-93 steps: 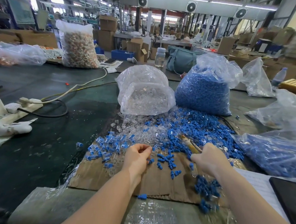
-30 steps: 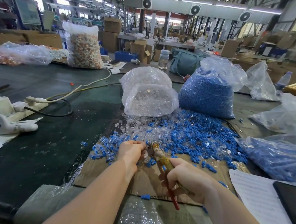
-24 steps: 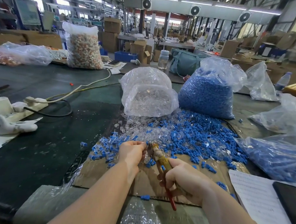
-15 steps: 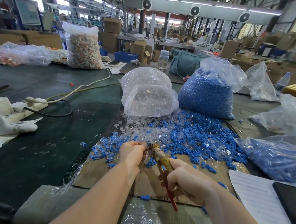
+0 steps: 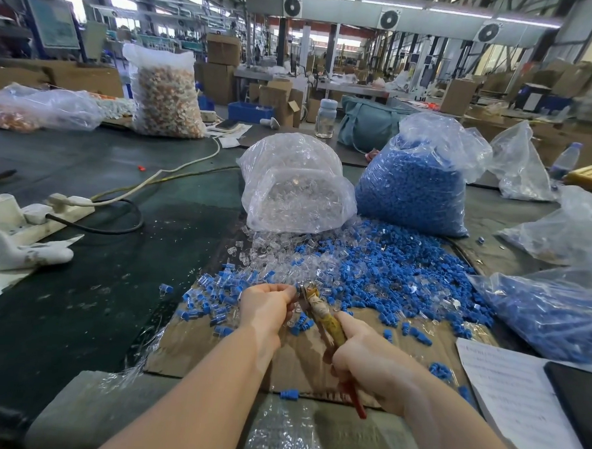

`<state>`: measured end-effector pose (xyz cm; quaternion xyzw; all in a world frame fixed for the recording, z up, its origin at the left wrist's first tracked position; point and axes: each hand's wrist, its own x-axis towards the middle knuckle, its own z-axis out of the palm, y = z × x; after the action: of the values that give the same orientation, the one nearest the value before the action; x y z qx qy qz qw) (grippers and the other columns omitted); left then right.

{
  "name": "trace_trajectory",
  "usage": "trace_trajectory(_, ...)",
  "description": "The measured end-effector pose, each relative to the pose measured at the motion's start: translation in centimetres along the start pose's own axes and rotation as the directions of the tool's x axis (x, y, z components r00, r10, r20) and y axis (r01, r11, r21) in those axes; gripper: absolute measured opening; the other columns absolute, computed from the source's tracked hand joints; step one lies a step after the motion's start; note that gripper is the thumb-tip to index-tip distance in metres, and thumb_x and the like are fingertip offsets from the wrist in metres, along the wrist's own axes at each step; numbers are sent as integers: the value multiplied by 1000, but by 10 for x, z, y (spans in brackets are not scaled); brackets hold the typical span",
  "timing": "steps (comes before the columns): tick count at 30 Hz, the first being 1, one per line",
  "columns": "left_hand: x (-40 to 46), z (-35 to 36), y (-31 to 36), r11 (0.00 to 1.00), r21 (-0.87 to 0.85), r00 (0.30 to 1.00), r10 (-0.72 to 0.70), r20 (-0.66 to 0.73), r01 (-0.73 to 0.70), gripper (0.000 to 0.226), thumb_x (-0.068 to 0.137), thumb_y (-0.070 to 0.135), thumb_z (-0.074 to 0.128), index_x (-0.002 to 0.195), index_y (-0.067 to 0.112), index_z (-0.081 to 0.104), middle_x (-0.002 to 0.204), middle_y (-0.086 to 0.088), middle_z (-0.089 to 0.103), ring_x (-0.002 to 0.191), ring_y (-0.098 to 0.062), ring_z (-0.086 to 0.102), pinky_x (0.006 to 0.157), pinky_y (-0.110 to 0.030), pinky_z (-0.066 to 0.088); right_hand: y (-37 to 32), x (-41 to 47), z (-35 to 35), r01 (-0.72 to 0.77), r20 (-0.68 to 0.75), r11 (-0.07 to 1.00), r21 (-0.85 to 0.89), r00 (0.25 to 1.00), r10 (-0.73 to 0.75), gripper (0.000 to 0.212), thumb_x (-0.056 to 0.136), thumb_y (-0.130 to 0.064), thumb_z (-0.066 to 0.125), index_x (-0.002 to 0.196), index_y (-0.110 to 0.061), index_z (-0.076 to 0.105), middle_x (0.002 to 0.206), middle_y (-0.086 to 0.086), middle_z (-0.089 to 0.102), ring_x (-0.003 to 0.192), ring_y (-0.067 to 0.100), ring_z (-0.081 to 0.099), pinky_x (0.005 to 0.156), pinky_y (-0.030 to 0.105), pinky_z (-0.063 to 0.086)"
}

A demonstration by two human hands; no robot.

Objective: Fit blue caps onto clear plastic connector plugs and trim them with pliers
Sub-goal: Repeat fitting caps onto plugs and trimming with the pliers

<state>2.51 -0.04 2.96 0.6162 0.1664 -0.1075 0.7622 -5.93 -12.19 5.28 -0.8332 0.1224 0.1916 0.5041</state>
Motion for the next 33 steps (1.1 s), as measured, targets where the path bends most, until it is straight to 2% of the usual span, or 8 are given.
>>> trace_trajectory(4,2,-3,-1,999,-39,999,-37,-16,36,8,87,-1,59,80,2,62,60,-5,55,44,-9,48,41,-17,44,-2,-5,0,0,-26,976,218,1000,6,49,69,15,44,93,-26,55,83,12,51,65,20,52,58,29,43)
trace_trajectory(8,7,-14,2,986,-158,989,-79,-126,59,9,88,-1,56,95,-1,62,64,-6,55,50,-12,50,53,-21,45,10,6,-7,56,-230,993,100,973,-31,65,70,14,51,128,-15,48,99,8,50,54,9,49,41,17,37)
trace_trajectory(11,10,-20,7,959,-283,982,-83,-173,31,27,90,-7,49,116,-6,56,91,-18,64,79,-21,63,80,-29,53,24,17,-19,7,-482,983,-181,871,-95,61,75,1,58,132,-16,44,103,4,49,91,22,54,69,32,52)
trace_trajectory(14,9,-21,10,950,-313,996,-47,-78,21,46,91,-15,34,137,-9,34,135,-26,45,125,-32,47,106,-36,36,36,24,-34,-169,-615,927,-335,785,-79,63,80,-11,60,140,-20,39,122,12,50,117,30,42,97,44,41)
trace_trajectory(19,4,-19,-6,980,88,977,189,-100,-181,43,96,2,43,139,4,39,129,-11,54,115,-20,54,101,-30,41,53,32,-51,-320,-678,834,-450,730,-87,62,83,-39,65,137,-21,40,124,12,49,117,31,41,98,40,39)
trace_trajectory(24,-1,-17,-32,721,529,868,492,66,-448,29,93,9,52,121,13,58,114,1,63,84,2,52,65,1,40,64,37,-56,-390,-688,725,-568,708,-158,68,86,-58,53,141,-22,36,127,10,48,117,28,43,94,36,38)
trace_trajectory(29,-2,-13,-54,475,675,778,581,241,-564,29,92,13,53,120,18,59,113,7,60,103,-3,48,94,-15,36,66,40,-58,-413,-658,626,-662,721,-220,66,87,-63,44,138,-22,35,124,9,48,115,26,44,94,33,37)
trace_trajectory(33,2,-14,-65,349,722,724,622,299,-598,31,93,19,53,123,22,57,106,17,51,101,3,33,89,-4,21,64,40,-57,-440,-658,602,-667,727,-198,60,88,-63,41,134,-25,38,129,8,46,122,28,40,102,39,32)
